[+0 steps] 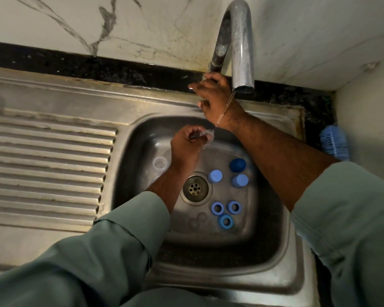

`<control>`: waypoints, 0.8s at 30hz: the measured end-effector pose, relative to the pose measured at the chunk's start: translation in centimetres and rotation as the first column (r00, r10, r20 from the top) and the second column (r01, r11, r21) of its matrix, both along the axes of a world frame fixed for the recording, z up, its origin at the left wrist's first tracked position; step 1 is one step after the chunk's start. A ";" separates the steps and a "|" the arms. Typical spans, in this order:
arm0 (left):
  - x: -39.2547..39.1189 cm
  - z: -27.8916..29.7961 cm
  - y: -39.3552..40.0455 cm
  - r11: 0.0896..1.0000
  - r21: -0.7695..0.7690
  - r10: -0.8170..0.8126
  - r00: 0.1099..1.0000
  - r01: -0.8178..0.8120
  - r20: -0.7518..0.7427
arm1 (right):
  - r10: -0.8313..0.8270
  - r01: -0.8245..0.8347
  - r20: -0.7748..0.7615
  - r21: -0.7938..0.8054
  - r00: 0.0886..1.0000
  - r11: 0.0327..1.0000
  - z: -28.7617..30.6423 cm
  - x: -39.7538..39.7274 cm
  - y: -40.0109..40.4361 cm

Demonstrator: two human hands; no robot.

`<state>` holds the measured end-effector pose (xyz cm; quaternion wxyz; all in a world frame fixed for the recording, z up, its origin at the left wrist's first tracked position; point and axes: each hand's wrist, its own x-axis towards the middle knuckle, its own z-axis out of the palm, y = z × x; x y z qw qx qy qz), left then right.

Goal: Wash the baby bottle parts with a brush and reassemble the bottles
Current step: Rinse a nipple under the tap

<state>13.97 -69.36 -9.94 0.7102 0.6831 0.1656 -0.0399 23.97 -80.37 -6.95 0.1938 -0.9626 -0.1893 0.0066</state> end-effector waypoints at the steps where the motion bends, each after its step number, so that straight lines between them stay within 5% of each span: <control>1: -0.1 0.2 0.0 1.000 0.031 0.004 1.000 -0.005 0.023 | -0.008 0.008 -0.010 0.001 1.000 1.000 0.0 0.0 0.0; 4: -0.3 -0.9 0.5 0.957 0.287 -0.073 0.987 0.029 0.144 | -0.015 0.015 -0.029 0.000 0.999 1.000 0.0 0.0 0.0; 6: -0.1 -1.9 0.9 0.850 0.492 -0.254 0.965 0.190 0.067 | -0.035 0.035 -0.036 0.022 0.999 0.999 0.1 0.1 0.1; 10: 0.9 -1.9 1.7 0.756 0.606 -0.292 0.956 0.246 -0.025 | -0.078 0.082 -0.082 0.053 0.994 0.995 0.5 0.2 0.6; 13: 1.1 -0.9 2.1 0.719 0.594 -0.415 0.909 0.361 -0.050 | -0.106 0.155 -0.186 0.271 0.977 0.950 1.8 -0.5 1.3; 17: 0.5 0.1 1.9 0.682 0.591 -0.512 0.858 0.431 -0.035 | -0.119 0.391 -0.418 0.659 0.901 0.642 3.7 -1.4 1.0; 24: -0.8 6.8 0.6 0.892 0.430 -0.280 0.915 0.137 0.289 | -0.046 0.670 -0.703 0.652 0.709 0.354 7.5 -5.6 -2.0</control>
